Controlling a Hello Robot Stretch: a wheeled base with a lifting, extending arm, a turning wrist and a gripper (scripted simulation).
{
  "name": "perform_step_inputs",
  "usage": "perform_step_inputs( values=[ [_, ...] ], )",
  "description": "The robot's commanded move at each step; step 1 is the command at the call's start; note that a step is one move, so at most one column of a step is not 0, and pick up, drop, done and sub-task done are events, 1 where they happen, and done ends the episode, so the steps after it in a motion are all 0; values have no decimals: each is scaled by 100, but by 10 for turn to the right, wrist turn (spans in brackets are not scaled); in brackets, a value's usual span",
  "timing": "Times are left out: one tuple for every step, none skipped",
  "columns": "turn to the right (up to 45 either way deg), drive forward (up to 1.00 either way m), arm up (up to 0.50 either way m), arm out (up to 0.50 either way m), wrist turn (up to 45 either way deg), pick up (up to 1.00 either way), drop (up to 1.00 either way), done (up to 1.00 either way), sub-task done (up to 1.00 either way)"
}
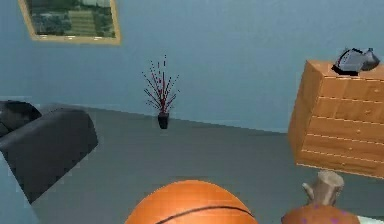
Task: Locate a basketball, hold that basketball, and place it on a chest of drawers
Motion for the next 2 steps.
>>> perform_step_inputs(
  values=[
    [60,0,0,0,0,0,0,0,0],
    [0,100,0,0,0,0,0,0,0]
  ],
)
